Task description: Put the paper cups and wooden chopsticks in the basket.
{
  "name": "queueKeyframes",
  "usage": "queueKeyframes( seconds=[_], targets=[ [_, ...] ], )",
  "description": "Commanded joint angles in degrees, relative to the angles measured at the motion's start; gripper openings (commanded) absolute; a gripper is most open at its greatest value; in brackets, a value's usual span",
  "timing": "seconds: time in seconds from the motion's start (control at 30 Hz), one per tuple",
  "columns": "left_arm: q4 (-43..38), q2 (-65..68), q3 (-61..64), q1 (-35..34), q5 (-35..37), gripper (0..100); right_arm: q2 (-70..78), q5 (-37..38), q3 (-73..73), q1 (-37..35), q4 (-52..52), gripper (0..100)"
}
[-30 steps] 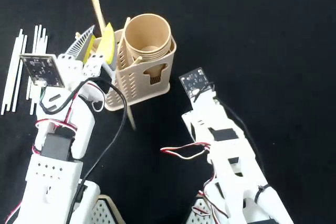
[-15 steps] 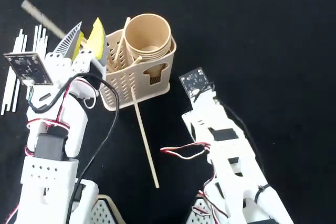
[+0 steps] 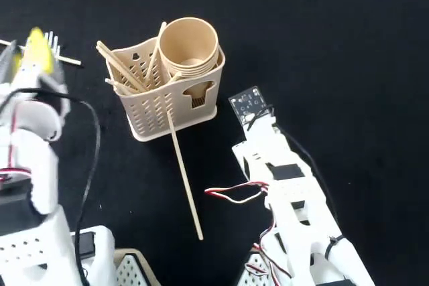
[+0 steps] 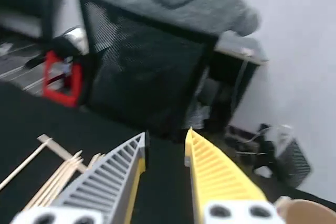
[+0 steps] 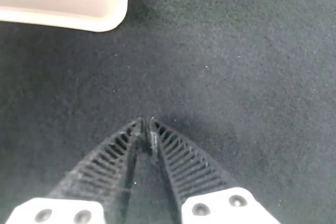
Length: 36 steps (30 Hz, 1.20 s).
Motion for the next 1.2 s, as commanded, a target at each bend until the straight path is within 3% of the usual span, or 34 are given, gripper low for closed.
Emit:
queueKeyframes(
  seconds=[0.0, 0.3, 0.73, 1.17],
  targets=[
    [5.1, 7.2, -5.6, -8.4, 0.7, 13, -1.7, 0.4, -0.6, -0.7, -1.2, 1.3],
    [5.2, 36.6, -12.8, -16.7, 0.7, 13, -1.7, 0.4, -0.4, -0.7, -1.2, 1.3],
    [10.4, 80.2, -49.3, -13.4, 0.8, 13, -1.7, 0.4, -0.4, -0.7, -1.2, 1.3],
    [10.4, 107.5, -78.5, -14.2, 6.8, 13, -1.7, 0.4, -0.5, -0.7, -1.2, 1.4]
  ],
)
